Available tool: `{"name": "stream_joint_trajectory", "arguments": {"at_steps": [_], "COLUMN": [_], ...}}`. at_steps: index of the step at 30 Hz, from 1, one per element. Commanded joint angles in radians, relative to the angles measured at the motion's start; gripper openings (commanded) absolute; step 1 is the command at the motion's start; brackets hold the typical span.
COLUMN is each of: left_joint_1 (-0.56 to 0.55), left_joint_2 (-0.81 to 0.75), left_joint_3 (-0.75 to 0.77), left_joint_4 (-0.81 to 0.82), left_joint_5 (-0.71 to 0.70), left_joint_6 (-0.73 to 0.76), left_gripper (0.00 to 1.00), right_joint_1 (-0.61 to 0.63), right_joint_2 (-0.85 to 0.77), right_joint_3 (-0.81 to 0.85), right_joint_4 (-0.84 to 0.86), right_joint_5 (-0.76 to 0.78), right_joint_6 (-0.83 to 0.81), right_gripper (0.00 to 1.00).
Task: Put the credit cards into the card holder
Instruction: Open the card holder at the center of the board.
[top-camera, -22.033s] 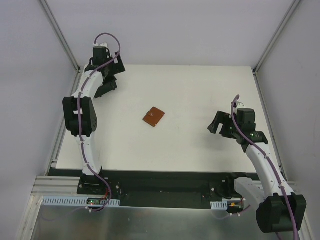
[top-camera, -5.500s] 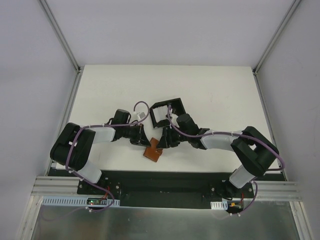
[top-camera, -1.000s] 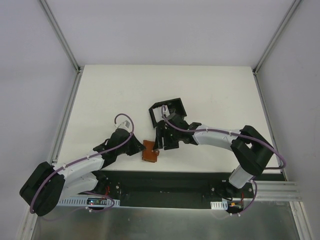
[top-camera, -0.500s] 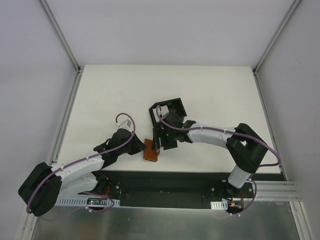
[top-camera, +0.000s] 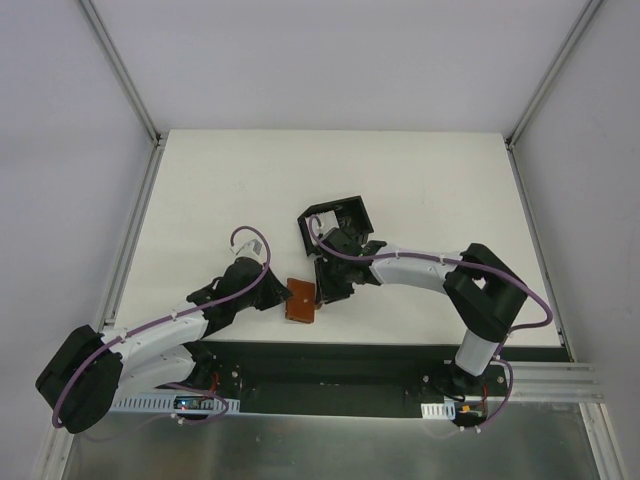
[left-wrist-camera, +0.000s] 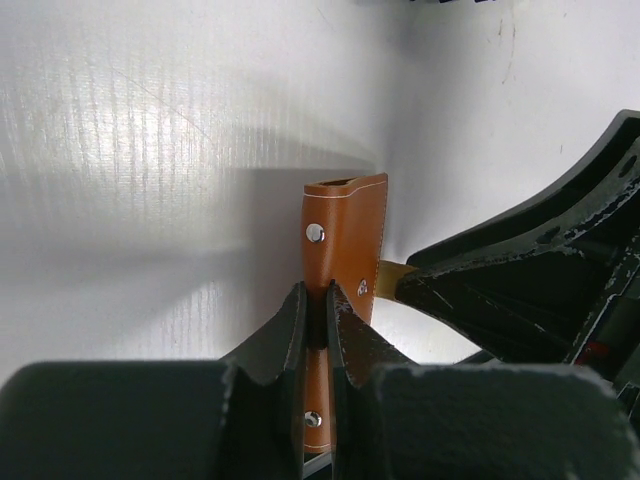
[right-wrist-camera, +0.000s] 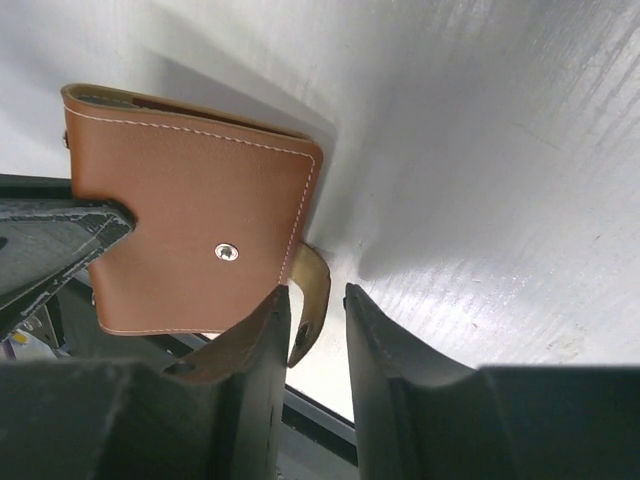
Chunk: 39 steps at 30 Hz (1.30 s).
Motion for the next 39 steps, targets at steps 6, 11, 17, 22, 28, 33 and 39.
{"name": "stream_joint_trajectory", "arguments": {"at_steps": [6, 11, 17, 22, 28, 33, 39], "left_joint_1": [-0.009, -0.01, -0.01, -0.009, -0.01, -0.01, -0.009], "left_joint_2": [-0.017, -0.008, 0.031, 0.029, 0.002, -0.001, 0.032], "left_joint_3": [0.035, 0.038, 0.047, 0.072, 0.118, 0.149, 0.153], "left_joint_4": [-0.019, -0.022, -0.035, -0.078, -0.079, -0.075, -0.027], "left_joint_5": [-0.051, -0.051, -0.045, -0.055, 0.02, 0.073, 0.156], "left_joint_6": [0.019, 0.023, 0.043, 0.086, 0.149, 0.18, 0.219], "left_gripper": [0.0, 0.0, 0.5, 0.76, 0.82, 0.82, 0.81], "right_joint_1": [0.003, 0.003, -0.01, -0.017, -0.015, -0.017, -0.017], "right_joint_2": [-0.044, -0.058, -0.136, -0.202, -0.257, -0.27, -0.282], "right_joint_3": [-0.036, -0.04, -0.076, -0.096, -0.131, -0.119, -0.126], "right_joint_4": [0.007, 0.016, 0.033, 0.059, 0.16, 0.188, 0.223], "right_joint_5": [-0.014, -0.014, 0.014, 0.008, -0.034, -0.063, -0.077], "right_joint_6": [0.002, -0.001, -0.027, -0.04, -0.021, -0.02, -0.014], "right_gripper": [0.17, 0.01, 0.01, 0.01, 0.01, 0.01, 0.01]}}
